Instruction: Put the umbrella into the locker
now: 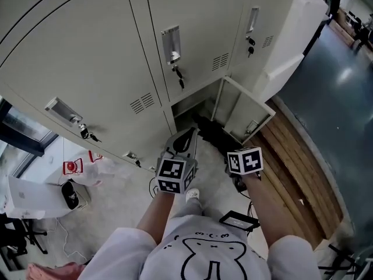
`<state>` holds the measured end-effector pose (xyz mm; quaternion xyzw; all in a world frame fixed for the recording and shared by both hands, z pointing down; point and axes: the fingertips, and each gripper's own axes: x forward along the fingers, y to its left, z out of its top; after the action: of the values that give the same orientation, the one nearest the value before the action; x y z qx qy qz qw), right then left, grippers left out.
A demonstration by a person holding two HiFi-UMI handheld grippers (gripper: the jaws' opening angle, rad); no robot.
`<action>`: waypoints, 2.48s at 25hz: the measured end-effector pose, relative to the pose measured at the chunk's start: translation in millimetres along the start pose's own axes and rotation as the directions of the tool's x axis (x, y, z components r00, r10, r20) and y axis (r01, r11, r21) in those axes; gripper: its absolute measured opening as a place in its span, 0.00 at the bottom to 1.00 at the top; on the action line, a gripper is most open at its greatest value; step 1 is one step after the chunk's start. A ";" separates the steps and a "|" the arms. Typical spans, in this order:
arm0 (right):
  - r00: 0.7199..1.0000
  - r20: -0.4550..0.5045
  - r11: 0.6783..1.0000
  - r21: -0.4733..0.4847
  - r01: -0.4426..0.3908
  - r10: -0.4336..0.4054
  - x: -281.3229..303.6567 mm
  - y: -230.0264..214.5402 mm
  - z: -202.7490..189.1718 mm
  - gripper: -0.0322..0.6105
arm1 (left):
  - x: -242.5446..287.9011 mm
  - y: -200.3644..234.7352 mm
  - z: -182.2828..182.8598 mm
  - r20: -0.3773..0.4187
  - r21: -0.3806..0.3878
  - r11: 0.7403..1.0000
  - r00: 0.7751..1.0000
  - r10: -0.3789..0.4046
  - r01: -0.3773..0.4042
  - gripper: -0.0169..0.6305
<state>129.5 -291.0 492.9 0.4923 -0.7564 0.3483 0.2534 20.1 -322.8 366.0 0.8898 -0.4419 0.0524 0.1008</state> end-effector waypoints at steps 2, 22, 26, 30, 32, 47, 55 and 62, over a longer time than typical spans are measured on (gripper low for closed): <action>1.000 -0.018 1.000 -0.002 -0.001 0.001 13.3 -3.4 -3.3 0.34 | 5.3 6.5 -8.8 -0.012 -0.010 1.000 1.000 0.010 -0.010 0.03; 0.998 -0.016 0.986 -0.153 0.061 -0.064 178.5 -63.7 -40.3 0.34 | 64.4 34.4 -125.8 -0.111 0.027 0.997 0.991 0.079 -0.076 0.03; 0.998 0.035 0.982 -0.181 0.056 -0.050 210.5 -62.7 -40.1 0.34 | 70.2 41.3 -145.1 -0.139 0.029 0.997 0.987 0.074 -0.071 0.03; 0.996 0.082 0.976 -0.210 0.053 -0.036 234.7 -64.8 -32.8 0.34 | 78.6 50.2 -157.5 -0.148 0.043 0.997 0.987 0.070 -0.064 0.03; 0.994 0.103 0.975 -0.214 0.052 -0.031 244.6 -65.0 -30.2 0.35 | 81.6 55.4 -162.9 -0.147 0.048 0.997 0.986 0.074 -0.068 0.03; 0.971 0.238 0.960 -0.277 0.046 0.022 320.0 -65.5 2.3 0.37 | 114.0 87.3 -195.8 -0.079 0.076 0.995 0.995 0.069 -0.063 0.03; 0.940 0.334 0.962 -0.273 0.031 0.064 371.5 -69.2 22.3 0.39 | 124.3 103.0 -227.7 -0.043 0.080 0.995 0.997 0.060 -0.056 0.03; 0.938 0.342 0.954 -0.294 0.053 0.053 406.4 -69.8 25.0 0.41 | 129.1 117.4 -236.7 -0.027 0.065 0.995 0.997 0.073 -0.071 0.03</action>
<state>35.5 -560.4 791.7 0.5018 -0.8331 0.1379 0.1877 3.6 -438.7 635.7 0.8753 -0.4702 0.0833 0.0766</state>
